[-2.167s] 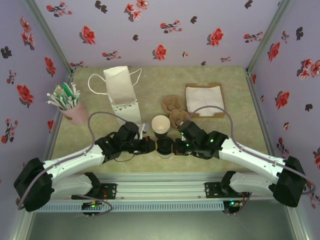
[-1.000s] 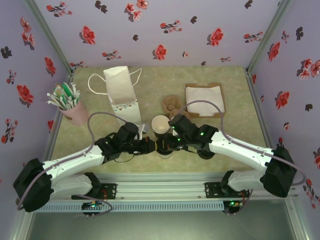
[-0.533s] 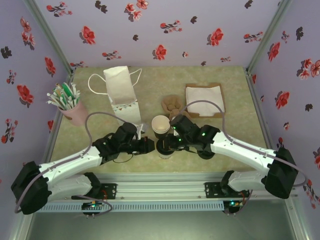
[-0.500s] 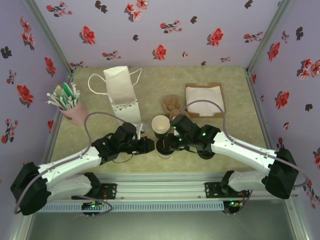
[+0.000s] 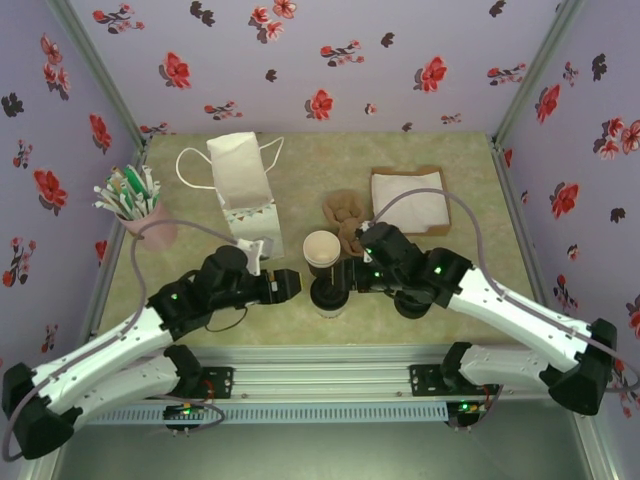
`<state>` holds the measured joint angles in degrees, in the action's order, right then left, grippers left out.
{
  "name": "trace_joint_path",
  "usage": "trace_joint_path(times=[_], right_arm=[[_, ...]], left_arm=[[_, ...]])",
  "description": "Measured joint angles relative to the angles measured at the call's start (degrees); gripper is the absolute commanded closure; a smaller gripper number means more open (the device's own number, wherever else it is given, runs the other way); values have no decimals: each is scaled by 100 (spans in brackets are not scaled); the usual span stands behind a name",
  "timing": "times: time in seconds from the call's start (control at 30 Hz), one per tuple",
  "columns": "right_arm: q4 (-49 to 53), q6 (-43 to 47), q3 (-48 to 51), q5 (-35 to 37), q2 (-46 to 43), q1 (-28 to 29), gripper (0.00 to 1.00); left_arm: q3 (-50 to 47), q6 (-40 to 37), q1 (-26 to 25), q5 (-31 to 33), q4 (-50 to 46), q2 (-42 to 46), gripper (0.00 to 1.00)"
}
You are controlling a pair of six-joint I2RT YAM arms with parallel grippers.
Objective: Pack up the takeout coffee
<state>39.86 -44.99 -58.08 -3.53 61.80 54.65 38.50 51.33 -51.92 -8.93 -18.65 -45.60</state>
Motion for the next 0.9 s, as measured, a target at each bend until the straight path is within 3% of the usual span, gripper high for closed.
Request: trace_joint_path(times=[0.13,0.23,0.47,0.9], right_arm=[[299,101,-70,247,-227,0,17],[507,151,-81,420,-398,0,10],[986,157,-107,874,-544,-61,9],[1545,645,-577,1106,363,-815,9]], left_arm=[[201,-286,0,350,-411,507,3],[271,-442,0,588,-732,796,1],[367,-704,0,1005,-1392,1069,1],[529,-951,-74,1080,-1670,249,1]])
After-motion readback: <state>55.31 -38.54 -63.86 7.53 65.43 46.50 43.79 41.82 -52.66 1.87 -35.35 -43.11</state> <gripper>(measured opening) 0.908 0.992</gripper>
